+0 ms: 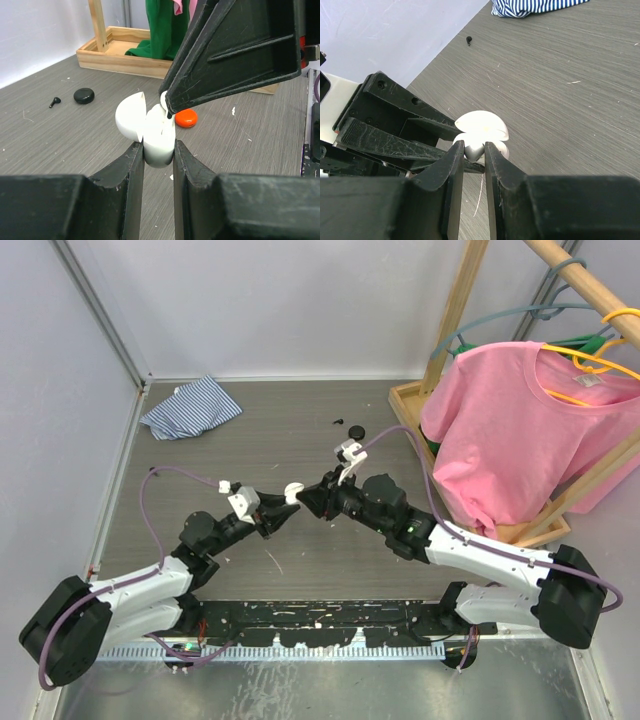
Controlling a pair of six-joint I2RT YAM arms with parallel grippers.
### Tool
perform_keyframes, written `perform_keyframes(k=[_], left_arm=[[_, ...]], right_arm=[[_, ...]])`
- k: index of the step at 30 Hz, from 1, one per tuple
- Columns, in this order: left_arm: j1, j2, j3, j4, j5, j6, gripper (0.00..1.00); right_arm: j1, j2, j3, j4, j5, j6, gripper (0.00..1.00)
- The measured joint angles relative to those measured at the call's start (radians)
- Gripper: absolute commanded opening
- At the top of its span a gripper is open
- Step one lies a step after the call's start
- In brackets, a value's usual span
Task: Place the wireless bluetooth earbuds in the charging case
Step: Place the earbud in the charging case.
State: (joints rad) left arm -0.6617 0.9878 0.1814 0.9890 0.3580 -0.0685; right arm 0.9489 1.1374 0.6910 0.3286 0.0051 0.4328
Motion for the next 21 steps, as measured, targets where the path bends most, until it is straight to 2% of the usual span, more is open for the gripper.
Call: perform_keyframes(k=[7, 13, 17, 21], left_arm=[[0.0, -0.006, -0.003, -0.014, -0.008, 0.003, 0.0], [0.001, -0.006, -0.003, -0.012, -0.034, 0.004, 0.0], [0.001, -0.003, -0.003, -0.011, -0.034, 0.004, 0.0], [0.001, 0.005, -0.003, -0.012, -0.034, 0.003, 0.0]], right_arm=[[0.011, 0.004, 0.011, -0.031, 0.021, 0.006, 0.33], [0.014, 0.004, 0.021, -0.09, 0.028, 0.001, 0.43], [0.014, 0.003, 0.046, -0.142, 0.025, -0.024, 0.5], [0.014, -0.01, 0.079, -0.184, 0.014, -0.062, 0.53]])
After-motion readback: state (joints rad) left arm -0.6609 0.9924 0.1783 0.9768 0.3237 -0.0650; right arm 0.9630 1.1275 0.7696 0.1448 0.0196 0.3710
